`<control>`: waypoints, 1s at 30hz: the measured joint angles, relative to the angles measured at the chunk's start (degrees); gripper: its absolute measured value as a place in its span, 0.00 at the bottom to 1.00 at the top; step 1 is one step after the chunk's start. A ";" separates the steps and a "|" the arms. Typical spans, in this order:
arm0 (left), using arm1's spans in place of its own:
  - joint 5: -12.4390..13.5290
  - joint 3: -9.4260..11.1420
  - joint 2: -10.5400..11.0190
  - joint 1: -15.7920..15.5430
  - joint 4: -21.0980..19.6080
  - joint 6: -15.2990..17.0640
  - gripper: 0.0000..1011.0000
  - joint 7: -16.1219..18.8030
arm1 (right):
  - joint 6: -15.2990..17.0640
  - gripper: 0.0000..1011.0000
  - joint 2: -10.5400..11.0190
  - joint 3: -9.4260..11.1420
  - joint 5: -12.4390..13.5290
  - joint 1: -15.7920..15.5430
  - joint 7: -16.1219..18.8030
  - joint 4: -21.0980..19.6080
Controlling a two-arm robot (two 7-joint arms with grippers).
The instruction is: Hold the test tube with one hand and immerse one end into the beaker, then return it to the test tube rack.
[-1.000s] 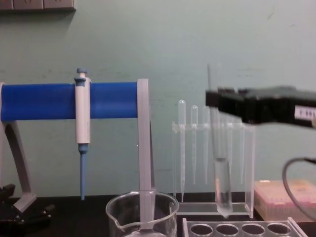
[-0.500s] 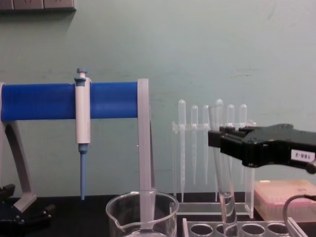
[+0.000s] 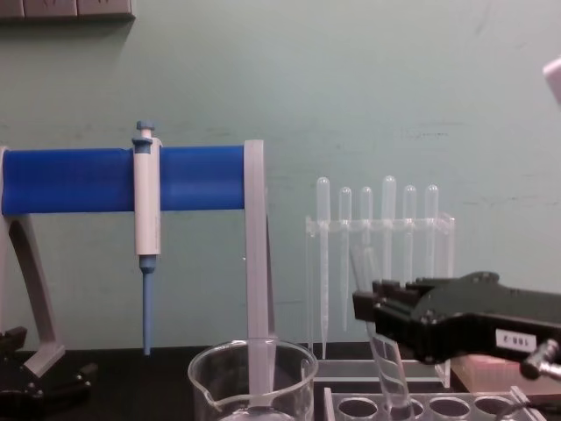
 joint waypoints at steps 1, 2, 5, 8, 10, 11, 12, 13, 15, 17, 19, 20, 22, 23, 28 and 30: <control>0.00 0.00 0.00 0.00 0.00 0.00 0.99 0.00 | 0.00 0.22 -0.05 -0.07 -0.26 0.03 0.06 0.18; 0.00 0.00 0.00 0.00 0.00 0.00 0.99 0.00 | 0.00 0.22 -0.08 -0.11 -0.41 0.05 0.11 0.30; 0.00 0.00 0.00 0.00 0.00 0.00 0.99 0.00 | 0.07 0.22 -0.24 -0.26 -1.01 0.14 0.51 0.85; 0.00 0.00 0.00 0.00 0.00 0.00 0.99 0.00 | 0.23 0.23 -0.38 -0.29 -1.38 0.15 0.63 1.08; 0.00 0.00 0.00 0.00 0.00 0.00 0.99 0.00 | 0.54 0.27 -0.48 -0.29 -1.73 0.14 0.67 1.11; 0.00 0.00 0.00 0.00 0.00 0.00 0.99 0.00 | 0.80 0.33 -0.48 -0.25 -1.93 0.06 0.68 0.98; 0.00 0.00 0.00 0.00 0.00 0.00 0.99 0.00 | 0.90 0.35 -0.47 -0.22 -2.03 0.00 0.68 0.86; 0.00 0.00 0.00 0.00 0.00 0.00 0.99 0.00 | 1.07 0.36 -0.44 -0.19 -2.14 -0.11 0.67 0.68; 0.00 0.00 0.00 0.00 0.00 0.00 0.99 0.00 | 1.91 0.45 -0.18 -0.03 -2.48 -0.72 0.61 -0.23; 0.00 0.00 0.00 0.00 0.00 0.00 0.99 0.00 | 3.09 0.54 0.40 0.39 -2.64 -1.96 0.28 -1.78; 0.00 0.00 0.00 0.00 0.00 0.00 0.99 0.00 | 3.88 0.57 0.99 0.98 -2.64 -3.17 -0.04 -3.22; 0.00 0.00 0.00 0.00 0.00 0.00 0.99 0.00 | 4.46 0.59 1.68 1.81 -2.59 -4.60 -0.44 -4.80; 0.00 0.00 0.00 0.00 0.00 0.00 0.99 0.00 | 4.94 0.68 2.42 2.81 -2.32 -6.14 -0.85 -6.50; 0.00 0.00 0.00 0.00 0.00 0.00 0.99 0.00 | 5.12 0.70 2.80 3.43 -2.15 -6.96 -1.05 -7.38; 0.00 0.00 0.00 0.00 0.00 0.00 0.99 0.00 | 5.40 0.86 4.49 9.11 -0.76 -12.52 -3.64 -12.03; 0.00 0.00 0.00 0.00 0.00 0.00 0.99 0.00 | 5.28 0.91 4.35 11.02 -0.57 -13.87 -5.12 -12.40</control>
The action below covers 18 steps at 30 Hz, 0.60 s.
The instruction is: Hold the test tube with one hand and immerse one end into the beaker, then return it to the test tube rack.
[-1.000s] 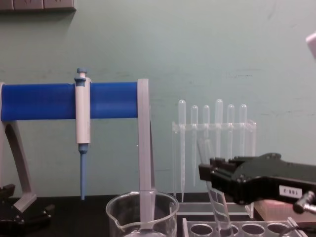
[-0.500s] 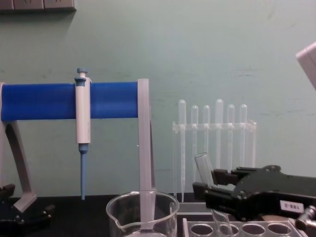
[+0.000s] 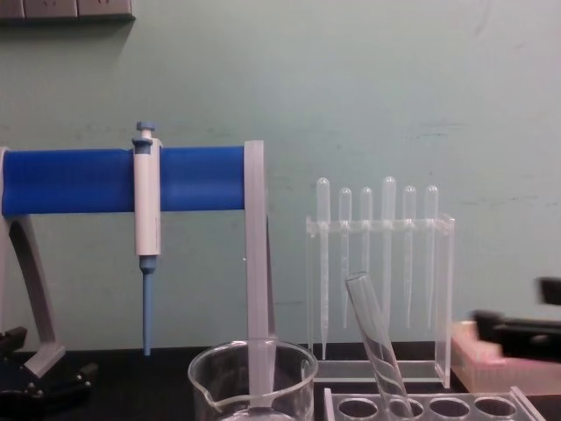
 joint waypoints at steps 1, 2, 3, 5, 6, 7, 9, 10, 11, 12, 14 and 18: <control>0.00 0.00 0.00 0.00 0.00 0.00 0.99 0.00 | -0.25 0.94 -0.61 1.91 0.04 -1.08 -1.75 0.25; 0.00 0.00 0.00 0.00 0.00 0.00 0.99 0.00 | -0.46 0.96 -1.04 2.77 -0.10 -1.51 -2.85 0.70; 0.00 0.00 0.00 0.00 0.00 0.00 0.99 0.00 | -0.70 0.97 -1.50 3.48 -0.33 -1.86 -3.86 1.23; 0.00 0.00 0.00 0.00 0.00 0.00 0.99 0.00 | -2.12 0.99 -3.13 5.42 -1.37 -2.65 -7.07 2.95; 0.00 0.00 0.00 0.00 0.00 0.00 0.99 0.00 | -3.83 0.99 -4.34 6.53 -2.15 -3.11 -9.10 4.33; 0.00 0.00 0.00 0.00 0.00 0.00 0.99 0.00 | -4.73 0.99 -4.95 6.94 -2.51 -3.25 -9.90 5.08; 0.00 0.00 0.00 0.00 0.00 0.00 0.99 0.00 | -6.42 0.99 -6.36 7.69 -3.62 -3.55 -11.91 7.15; 0.00 0.00 0.00 0.00 0.00 0.00 0.99 0.00 | -6.90 0.99 -6.80 7.82 -3.94 -3.61 -12.35 7.88; 0.00 0.00 0.00 0.00 0.00 0.00 0.99 0.00 | -7.27 0.99 -7.23 7.91 -4.17 -3.67 -12.75 8.65; 0.00 0.00 0.00 0.00 0.00 0.00 0.99 0.00 | -7.60 0.99 -7.58 7.93 -4.34 -3.66 -12.95 9.29; 0.00 0.00 0.00 0.00 0.00 0.00 0.99 0.00 | -8.10 0.99 -8.44 7.78 -4.67 -3.58 -13.04 11.27; 0.00 0.00 0.00 0.00 0.00 0.00 0.99 0.00 | -8.33 0.99 -9.50 7.09 -4.89 -2.93 -12.27 14.04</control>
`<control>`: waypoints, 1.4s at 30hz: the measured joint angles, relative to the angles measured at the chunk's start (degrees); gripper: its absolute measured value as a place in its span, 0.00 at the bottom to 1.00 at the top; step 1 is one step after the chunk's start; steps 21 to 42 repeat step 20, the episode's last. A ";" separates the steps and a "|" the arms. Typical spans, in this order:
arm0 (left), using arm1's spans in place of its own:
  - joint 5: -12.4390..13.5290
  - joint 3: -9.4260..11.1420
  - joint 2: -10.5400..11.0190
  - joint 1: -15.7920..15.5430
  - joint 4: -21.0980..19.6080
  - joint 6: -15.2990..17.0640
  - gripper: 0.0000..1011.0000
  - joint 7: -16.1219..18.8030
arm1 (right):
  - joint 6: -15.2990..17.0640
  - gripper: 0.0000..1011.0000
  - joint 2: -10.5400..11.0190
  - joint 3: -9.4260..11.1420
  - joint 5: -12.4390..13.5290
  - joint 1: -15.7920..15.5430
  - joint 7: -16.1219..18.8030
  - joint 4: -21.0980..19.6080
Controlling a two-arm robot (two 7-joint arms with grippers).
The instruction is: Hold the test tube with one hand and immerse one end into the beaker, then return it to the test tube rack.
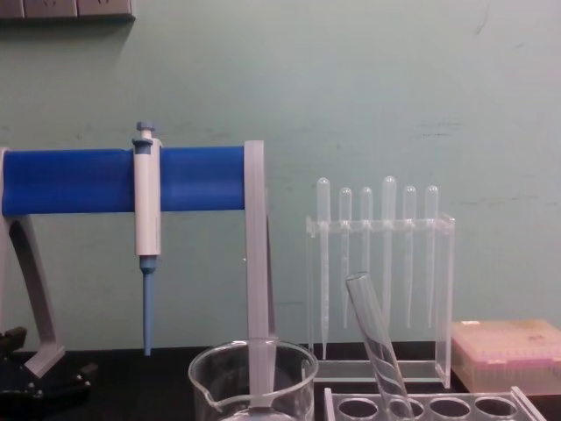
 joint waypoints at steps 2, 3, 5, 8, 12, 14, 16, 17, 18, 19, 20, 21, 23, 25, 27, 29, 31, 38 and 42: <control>0.00 0.00 0.00 0.00 0.00 0.00 0.99 0.00 | 0.47 0.99 -0.52 -0.29 -0.09 0.47 0.64 1.12; 0.00 0.00 0.00 0.00 0.00 0.00 0.99 0.00 | 0.60 0.99 -0.61 -0.35 -0.11 0.57 0.80 1.34; 0.00 0.00 0.00 0.00 0.00 0.00 0.99 0.00 | 0.60 0.99 -0.58 -0.35 -0.14 0.55 0.80 1.31; 0.00 0.00 0.00 0.00 0.00 0.00 0.99 0.00 | 0.56 0.99 -0.55 -0.35 -0.15 0.51 0.79 1.27; 0.00 0.00 0.00 0.00 0.00 0.00 0.99 0.00 | 0.49 0.99 -0.52 -0.35 -0.15 0.49 0.79 1.19; 0.00 0.00 0.00 0.00 0.00 0.00 0.99 0.00 | 0.47 0.99 -0.52 -0.35 -0.15 0.48 0.78 1.16; 0.00 0.00 0.00 0.00 0.00 0.00 0.99 0.00 | 0.42 0.99 -0.51 -0.36 -0.15 0.47 0.77 1.12; 0.00 0.00 0.00 0.00 0.00 0.00 0.99 0.00 | 0.41 0.99 -0.51 -0.36 -0.15 0.47 0.77 1.10; 0.00 0.00 0.00 0.00 0.00 0.00 0.99 0.00 | 0.37 0.99 -0.50 -0.35 -0.15 0.46 0.76 1.09; 0.00 0.00 0.00 0.00 0.00 0.00 0.99 0.00 | 0.36 0.99 -0.50 -0.35 -0.15 0.46 0.76 1.08; 0.00 0.00 0.00 0.00 0.00 0.00 0.99 0.00 | 0.35 0.99 -0.50 -0.36 -0.15 0.45 0.75 1.07; 0.00 0.00 0.00 0.00 0.00 0.00 0.99 0.00 | 0.35 0.99 -0.50 -0.36 -0.15 0.45 0.75 1.07; 0.00 0.00 0.00 0.00 0.00 0.00 0.99 0.00 | 0.35 0.99 -0.50 -0.36 -0.15 0.45 0.75 1.07; 0.00 0.00 0.00 0.00 0.00 0.00 0.99 0.00 | 0.35 0.99 -0.50 -0.36 -0.15 0.45 0.75 1.07; 0.00 0.00 0.00 0.00 0.00 0.00 0.99 0.00 | 0.35 0.99 -0.50 -0.36 -0.15 0.45 0.75 1.07; 0.00 0.00 0.00 0.00 0.00 0.00 0.99 0.00 | 0.35 0.99 -0.50 -0.36 -0.15 0.45 0.75 1.07; 0.00 0.00 0.00 0.00 0.00 0.00 0.99 0.00 | 0.35 0.99 -0.50 -0.36 -0.15 0.45 0.75 1.07; 0.00 0.00 0.00 0.00 0.00 0.00 0.99 0.00 | 0.35 0.99 -0.50 -0.36 -0.15 0.45 0.75 1.07; 0.00 0.00 0.00 0.00 0.00 0.00 0.99 0.00 | 0.35 0.99 -0.50 -0.36 -0.15 0.45 0.75 1.07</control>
